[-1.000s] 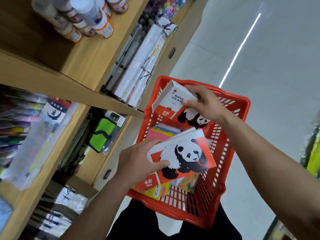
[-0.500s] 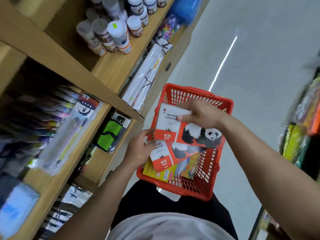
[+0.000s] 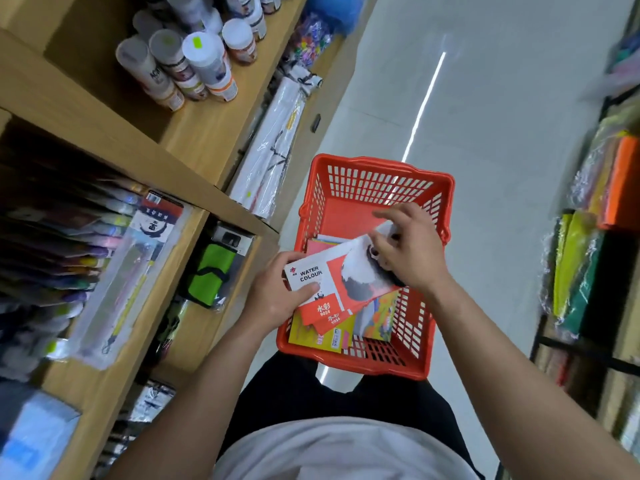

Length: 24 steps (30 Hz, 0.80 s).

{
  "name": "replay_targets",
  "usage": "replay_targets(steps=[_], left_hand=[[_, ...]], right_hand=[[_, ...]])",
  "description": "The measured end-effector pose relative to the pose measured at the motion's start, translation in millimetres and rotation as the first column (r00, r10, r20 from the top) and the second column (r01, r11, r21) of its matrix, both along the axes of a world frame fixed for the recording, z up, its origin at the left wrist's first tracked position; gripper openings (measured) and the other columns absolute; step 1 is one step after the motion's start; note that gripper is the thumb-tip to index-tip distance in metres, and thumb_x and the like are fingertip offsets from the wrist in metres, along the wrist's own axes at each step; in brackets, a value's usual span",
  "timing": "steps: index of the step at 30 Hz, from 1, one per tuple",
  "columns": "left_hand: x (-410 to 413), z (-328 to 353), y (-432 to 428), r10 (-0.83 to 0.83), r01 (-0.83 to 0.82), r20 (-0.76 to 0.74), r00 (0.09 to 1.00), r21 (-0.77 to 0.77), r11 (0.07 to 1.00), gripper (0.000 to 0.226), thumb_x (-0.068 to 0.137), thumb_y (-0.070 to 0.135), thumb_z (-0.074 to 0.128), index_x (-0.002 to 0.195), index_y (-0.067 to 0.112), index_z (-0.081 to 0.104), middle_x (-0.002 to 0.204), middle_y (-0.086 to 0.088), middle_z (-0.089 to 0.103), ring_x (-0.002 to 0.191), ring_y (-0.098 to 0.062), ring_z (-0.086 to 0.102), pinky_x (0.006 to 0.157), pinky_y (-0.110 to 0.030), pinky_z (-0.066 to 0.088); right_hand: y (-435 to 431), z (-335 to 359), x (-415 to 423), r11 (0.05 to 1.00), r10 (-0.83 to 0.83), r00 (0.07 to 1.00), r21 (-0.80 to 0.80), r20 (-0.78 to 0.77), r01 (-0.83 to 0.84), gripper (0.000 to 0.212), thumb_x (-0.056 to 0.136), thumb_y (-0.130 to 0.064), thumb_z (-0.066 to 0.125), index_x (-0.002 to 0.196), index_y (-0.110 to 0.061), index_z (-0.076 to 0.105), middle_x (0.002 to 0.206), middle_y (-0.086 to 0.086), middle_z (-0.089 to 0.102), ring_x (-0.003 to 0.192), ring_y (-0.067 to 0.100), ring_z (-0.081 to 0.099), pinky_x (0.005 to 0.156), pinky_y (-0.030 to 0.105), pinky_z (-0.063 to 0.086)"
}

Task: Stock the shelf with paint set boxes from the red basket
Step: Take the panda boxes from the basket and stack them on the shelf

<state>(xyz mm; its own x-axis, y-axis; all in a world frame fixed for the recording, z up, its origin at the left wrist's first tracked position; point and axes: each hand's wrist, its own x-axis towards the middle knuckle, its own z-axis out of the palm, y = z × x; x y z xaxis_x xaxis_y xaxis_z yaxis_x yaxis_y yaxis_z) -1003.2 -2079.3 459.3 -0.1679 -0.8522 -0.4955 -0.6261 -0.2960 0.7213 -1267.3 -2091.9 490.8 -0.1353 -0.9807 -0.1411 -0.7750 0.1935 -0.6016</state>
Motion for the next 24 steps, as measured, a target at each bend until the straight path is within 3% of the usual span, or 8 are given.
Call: replay_targets(steps=[3,5,7,9,12,18,20,24], left_hand=[[1,3,-4,-0.083,0.078,0.053,0.995,0.094,0.993,0.05,0.058,0.062,0.077,0.097,0.058,0.046,0.097,0.025,0.064,0.085,0.003,0.067,0.059,-0.02,0.053],[-4,7,-17,-0.215,0.203,0.072,0.974,0.152,0.967,0.052,0.056,0.06,0.073,0.098,0.052,0.044,0.097,0.024,0.063,0.083,0.005,0.066,0.058,-0.014,0.048],[-18,9,-36,-0.332,0.318,0.051,0.942,0.177,0.931,0.056,0.055,0.056,0.07,0.106,0.05,0.048,0.104,0.026,0.064,0.094,0.005,0.066,0.067,-0.014,0.049],[-35,10,-51,-0.386,0.38,-0.017,0.922,0.233,0.895,0.072,0.057,0.059,0.07,0.125,0.043,0.052,0.116,0.021,0.067,0.106,-0.004,0.067,0.084,-0.025,0.054],[-50,8,-63,-0.487,0.493,-0.093,0.868,0.264,0.829,0.061,0.069,0.061,0.071,0.126,0.046,0.055,0.112,0.02,0.071,0.1,-0.006,0.07,0.084,-0.029,0.055],[-38,-5,-55,-0.389,0.439,-0.211,0.897,0.317,0.84,0.057,0.078,0.042,0.073,0.131,0.044,0.053,0.122,0.009,0.071,0.106,-0.014,0.071,0.095,-0.04,0.056],[-39,-6,-51,-0.342,0.411,-0.247,0.906,0.333,0.848,0.054,0.078,0.04,0.071,0.127,0.05,0.052,0.123,0.009,0.07,0.109,-0.017,0.071,0.096,-0.04,0.056],[-40,-9,-48,-0.329,0.416,-0.288,0.899,0.328,0.848,0.06,0.087,0.026,0.072,0.125,0.061,0.043,0.126,0.009,0.069,0.103,-0.011,0.073,0.087,-0.033,0.059]], right_hand=[[60,-6,-14,0.844,-0.537,0.838,0.072,0.101,0.532,0.058,0.086,-0.042,0.075,0.136,-0.016,0.062,0.122,0.004,0.058,0.115,0.028,0.062,0.1,0.042,0.052],[90,-16,0,0.758,-0.652,0.713,0.214,0.255,0.617,0.051,0.084,-0.044,0.078,0.128,-0.022,0.063,0.116,-0.005,0.065,0.108,0.018,0.069,0.096,0.046,0.057],[103,-26,28,0.777,-0.628,0.614,0.337,0.479,0.532,0.043,0.089,-0.035,0.077,0.129,-0.029,0.062,0.118,-0.014,0.073,0.106,0.003,0.072,0.097,0.04,0.059],[105,-37,55,0.779,-0.624,0.51,0.412,0.592,0.473,0.056,0.09,-0.043,0.073,0.141,-0.031,0.052,0.13,-0.02,0.069,0.115,-0.006,0.067,0.107,0.035,0.054],[93,-48,75,0.714,-0.69,0.427,0.452,0.585,0.534,0.079,0.085,-0.063,0.064,0.154,-0.032,0.041,0.138,-0.02,0.065,0.127,0.005,0.063,0.115,0.044,0.046],[93,-53,101,0.664,-0.7,0.279,0.455,0.657,0.594,0.075,0.086,-0.063,0.062,0.154,-0.049,0.031,0.143,-0.018,0.062,0.135,0.014,0.058,0.116,0.051,0.044],[91,-56,104,0.643,-0.712,0.284,0.435,0.642,0.63,0.067,0.086,-0.065,0.058,0.147,-0.054,0.034,0.153,-0.012,0.052,0.146,0.019,0.045,0.122,0.053,0.035],[89,-65,100,0.614,-0.761,0.359,0.421,0.54,0.668,0.082,0.081,-0.072,0.049,0.153,-0.036,0.037,0.16,-0.002,0.034,0.153,0.02,0.025,0.126,0.049,0.023]])
